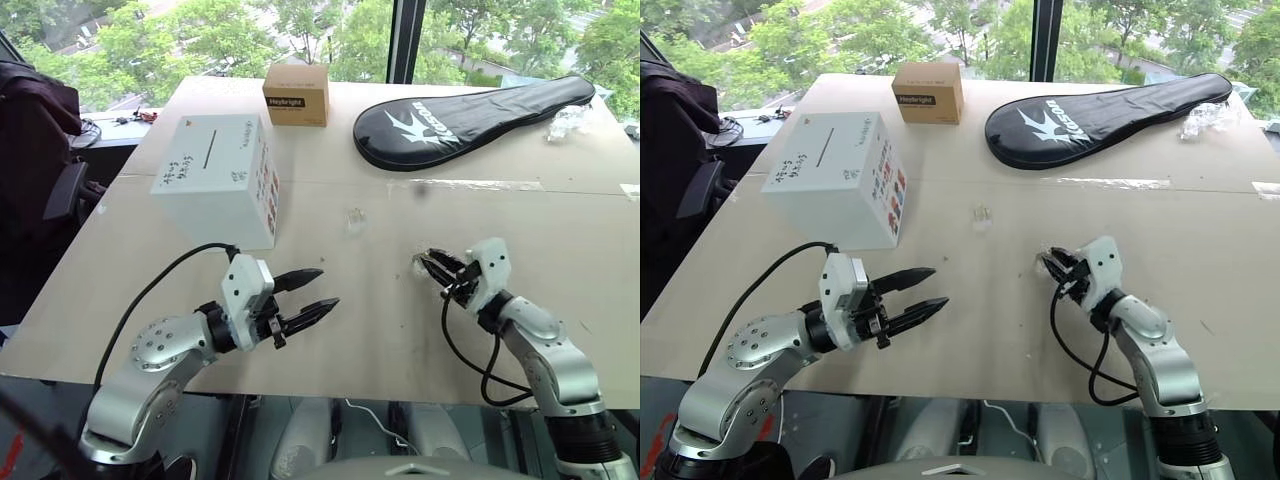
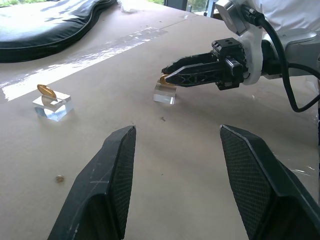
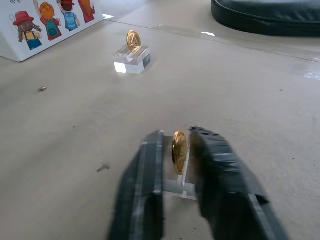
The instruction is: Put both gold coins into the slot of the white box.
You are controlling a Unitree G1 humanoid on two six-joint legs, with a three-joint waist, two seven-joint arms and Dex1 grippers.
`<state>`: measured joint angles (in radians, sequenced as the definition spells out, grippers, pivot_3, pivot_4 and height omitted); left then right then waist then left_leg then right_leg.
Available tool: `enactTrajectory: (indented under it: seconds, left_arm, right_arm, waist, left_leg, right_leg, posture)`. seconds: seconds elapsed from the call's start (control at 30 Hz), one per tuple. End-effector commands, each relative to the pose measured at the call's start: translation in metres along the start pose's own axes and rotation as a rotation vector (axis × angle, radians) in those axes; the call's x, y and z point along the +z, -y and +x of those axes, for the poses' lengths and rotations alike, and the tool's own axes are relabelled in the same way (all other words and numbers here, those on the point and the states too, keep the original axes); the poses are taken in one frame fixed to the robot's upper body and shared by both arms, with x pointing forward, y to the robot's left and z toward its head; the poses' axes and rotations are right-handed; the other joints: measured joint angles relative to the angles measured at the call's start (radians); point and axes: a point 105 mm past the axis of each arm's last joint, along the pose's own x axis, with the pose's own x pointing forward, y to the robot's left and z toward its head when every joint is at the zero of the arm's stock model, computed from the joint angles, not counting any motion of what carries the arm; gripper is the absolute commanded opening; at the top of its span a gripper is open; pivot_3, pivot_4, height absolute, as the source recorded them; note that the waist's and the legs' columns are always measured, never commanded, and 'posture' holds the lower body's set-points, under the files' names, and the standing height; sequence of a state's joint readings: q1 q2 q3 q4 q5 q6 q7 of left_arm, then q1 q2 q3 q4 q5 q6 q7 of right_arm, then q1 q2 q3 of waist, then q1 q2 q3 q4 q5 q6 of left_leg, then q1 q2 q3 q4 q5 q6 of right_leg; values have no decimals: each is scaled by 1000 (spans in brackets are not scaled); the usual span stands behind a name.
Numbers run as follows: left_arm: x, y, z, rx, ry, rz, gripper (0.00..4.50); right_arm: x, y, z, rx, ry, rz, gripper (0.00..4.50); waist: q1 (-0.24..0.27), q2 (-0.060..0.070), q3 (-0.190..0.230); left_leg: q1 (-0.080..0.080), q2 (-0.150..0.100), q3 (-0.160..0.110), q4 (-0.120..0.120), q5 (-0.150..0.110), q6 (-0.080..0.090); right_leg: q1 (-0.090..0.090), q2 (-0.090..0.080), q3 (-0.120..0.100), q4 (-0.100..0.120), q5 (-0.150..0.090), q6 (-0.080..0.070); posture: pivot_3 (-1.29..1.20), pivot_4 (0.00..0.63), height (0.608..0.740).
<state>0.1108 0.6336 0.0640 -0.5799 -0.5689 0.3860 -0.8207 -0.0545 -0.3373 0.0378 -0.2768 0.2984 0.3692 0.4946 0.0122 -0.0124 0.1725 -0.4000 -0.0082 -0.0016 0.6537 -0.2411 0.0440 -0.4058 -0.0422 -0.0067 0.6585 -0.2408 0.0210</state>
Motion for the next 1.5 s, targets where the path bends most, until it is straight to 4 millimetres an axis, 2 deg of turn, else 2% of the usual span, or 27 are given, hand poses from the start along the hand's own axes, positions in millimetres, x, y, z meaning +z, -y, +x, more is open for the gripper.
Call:
enactTrajectory:
  seconds: [0.03,0.2,0.33,0.43,0.57,0.7,0.83,0.97,1.17,1.5]
  left_arm:
    - [10,4,3,-11,15,54,2691]
    - [9,4,5,-2,10,50,2691]
    - [19,-6,7,66,79,4,2691]
    - [36,-17,10,136,207,-126,2691]
    - [38,-15,26,165,252,-295,2691]
    - [70,-18,37,88,505,-521,2691]
    - [95,-23,38,-1,695,-680,2691]
    - [107,-21,42,-79,780,-786,2691]
    - [109,-16,44,-120,790,-838,2691]
    - [108,-9,51,-155,766,-860,2691]
  right_arm:
    - [9,-2,1,14,23,-20,26]
    - [10,0,1,14,25,-21,26]
    - [27,-1,1,26,97,37,26]
    - [54,-8,3,79,202,150,26]
    - [90,-23,12,154,275,316,26]
    - [126,-43,16,265,353,472,26]
    - [146,-63,14,396,378,599,26]
    - [152,-76,12,470,375,662,26]
    - [165,-84,8,535,413,733,26]
    - [170,-95,1,621,397,724,26]
  waist:
    - [-1,0,0]
    - [0,0,0]
    - [0,0,0]
    - [0,0,0]
    - [-4,0,0]
    - [2,-1,0]
    - [-1,-2,0]
    - [-4,-2,0]
    - [-17,-2,0]
    - [-24,-2,0]
  left_leg:
    - [0,0,0,0,0,0]
    - [0,0,0,0,0,0]
    - [0,0,0,0,0,0]
    - [0,0,0,0,0,0]
    - [0,1,0,0,0,0]
    - [0,0,-1,0,0,0]
    - [-1,0,-3,1,0,0]
    - [-1,-1,-2,1,0,0]
    - [-1,-1,-2,1,0,0]
    - [-1,-1,-2,1,0,0]
  right_leg:
    - [0,0,0,0,0,0]
    - [0,1,0,0,0,0]
    - [0,1,0,0,1,1]
    - [0,1,0,0,2,3]
    - [0,1,1,1,2,3]
    - [0,1,0,2,2,3]
    - [0,0,-1,2,2,3]
    - [0,1,-1,2,2,3]
    - [0,6,0,2,2,3]
    - [0,7,0,2,2,3]
  posture:
    - [0,150,740]
    - [0,150,740]
    - [0,150,740]
    - [0,150,740]
    - [0,150,740]
    - [0,150,740]
    - [0,150,740]
    - [0,150,740]
    - [0,150,740]
    - [0,150,740]
